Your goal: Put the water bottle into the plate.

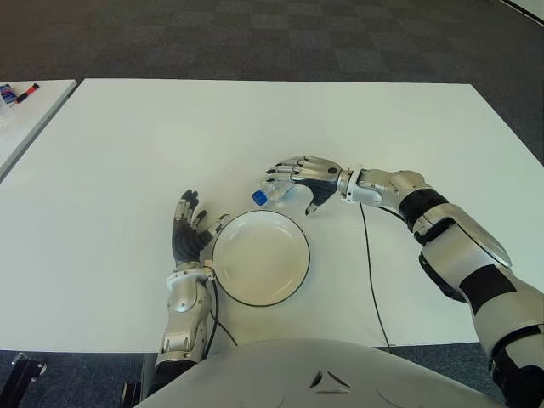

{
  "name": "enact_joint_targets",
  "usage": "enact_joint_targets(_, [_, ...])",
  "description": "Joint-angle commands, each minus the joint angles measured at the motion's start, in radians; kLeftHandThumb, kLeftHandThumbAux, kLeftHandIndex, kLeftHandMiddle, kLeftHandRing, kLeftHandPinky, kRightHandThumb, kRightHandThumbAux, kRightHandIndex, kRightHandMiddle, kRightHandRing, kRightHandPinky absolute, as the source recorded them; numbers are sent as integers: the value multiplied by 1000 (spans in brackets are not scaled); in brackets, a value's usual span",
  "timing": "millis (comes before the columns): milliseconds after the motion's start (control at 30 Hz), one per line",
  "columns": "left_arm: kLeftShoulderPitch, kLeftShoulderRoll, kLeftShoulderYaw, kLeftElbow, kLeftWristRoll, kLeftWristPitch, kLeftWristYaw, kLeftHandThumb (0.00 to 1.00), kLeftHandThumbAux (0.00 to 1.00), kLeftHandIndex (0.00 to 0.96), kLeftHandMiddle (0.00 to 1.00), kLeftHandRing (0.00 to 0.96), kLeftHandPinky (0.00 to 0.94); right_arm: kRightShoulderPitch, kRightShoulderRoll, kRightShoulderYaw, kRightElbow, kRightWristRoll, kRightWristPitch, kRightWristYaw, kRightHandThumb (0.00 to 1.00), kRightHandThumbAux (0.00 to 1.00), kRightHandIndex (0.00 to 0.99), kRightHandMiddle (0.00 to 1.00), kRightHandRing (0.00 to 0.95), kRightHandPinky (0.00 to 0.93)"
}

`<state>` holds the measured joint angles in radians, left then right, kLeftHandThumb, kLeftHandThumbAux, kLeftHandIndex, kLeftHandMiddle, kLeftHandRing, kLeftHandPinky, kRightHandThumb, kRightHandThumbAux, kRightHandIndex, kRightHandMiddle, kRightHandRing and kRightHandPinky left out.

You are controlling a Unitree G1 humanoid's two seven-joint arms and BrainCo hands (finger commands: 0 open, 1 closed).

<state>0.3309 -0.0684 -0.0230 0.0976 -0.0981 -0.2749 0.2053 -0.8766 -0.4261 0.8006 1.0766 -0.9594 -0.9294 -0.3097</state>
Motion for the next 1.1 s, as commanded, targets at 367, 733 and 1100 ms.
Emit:
enact_joint_targets(367, [20, -62, -14, 13, -1, 24, 2, 0, 956, 110, 114, 81, 112, 27, 14, -14, 4, 25, 6, 46, 0, 865, 0, 0, 69, 291])
enact_joint_targets(733, [19, -55, -16, 12, 12, 24, 4, 27, 953, 115, 113, 80, 110, 24, 25, -14, 13, 9, 13, 10, 0, 863, 0, 0, 63, 344])
enact_joint_targets(1100, [22, -55, -10, 10, -4, 27, -4, 19, 958, 116, 121, 87, 120, 16, 35, -1, 24, -13, 12, -52, 0, 857, 0, 0, 46, 215])
